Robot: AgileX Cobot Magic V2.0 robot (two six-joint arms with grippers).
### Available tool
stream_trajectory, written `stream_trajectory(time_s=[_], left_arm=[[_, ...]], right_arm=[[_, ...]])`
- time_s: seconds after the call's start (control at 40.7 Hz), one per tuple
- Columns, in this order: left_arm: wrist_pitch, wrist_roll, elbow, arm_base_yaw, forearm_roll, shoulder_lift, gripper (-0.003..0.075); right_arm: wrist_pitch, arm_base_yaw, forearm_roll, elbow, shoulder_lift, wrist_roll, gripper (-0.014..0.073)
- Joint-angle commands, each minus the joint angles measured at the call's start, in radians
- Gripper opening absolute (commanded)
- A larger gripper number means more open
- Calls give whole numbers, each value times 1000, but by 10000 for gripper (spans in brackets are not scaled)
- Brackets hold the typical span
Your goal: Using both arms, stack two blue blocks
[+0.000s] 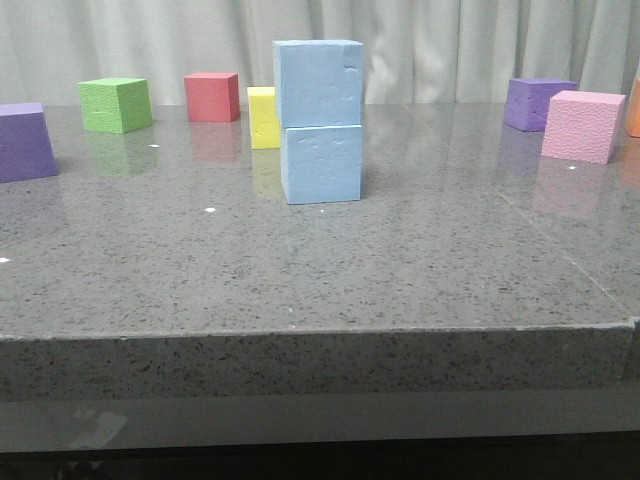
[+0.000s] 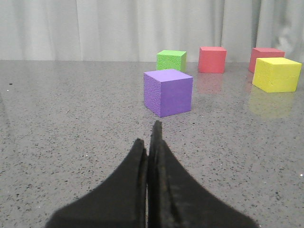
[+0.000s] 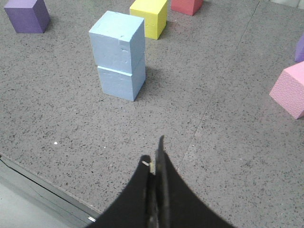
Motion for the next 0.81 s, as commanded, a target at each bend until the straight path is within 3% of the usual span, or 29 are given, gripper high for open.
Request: stream_trajectory(time_s=[0.0, 0.172, 0.295, 0.491, 0.663, 0.786], left_arm=[[-83, -7, 0, -1, -10, -16, -19], [-83, -7, 0, -1, -10, -16, -19], [-83, -7, 0, -1, -10, -16, -19], [-83, -7, 0, -1, -10, -16, -19], [-83, -7, 0, -1, -10, -16, -19], [-83, -7, 0, -1, -10, -16, -19]], right_arm=[[-75, -6, -10, -24, 0, -11, -122], [-79, -6, -10, -17, -13, -11, -122], [-134, -111, -12, 51, -78, -11, -122], [-346, -316, -12, 337, -308, -11, -122], [-607, -390, -12, 613, -530, -11, -122], [-682, -443, -12, 749, -661, -11, -122]])
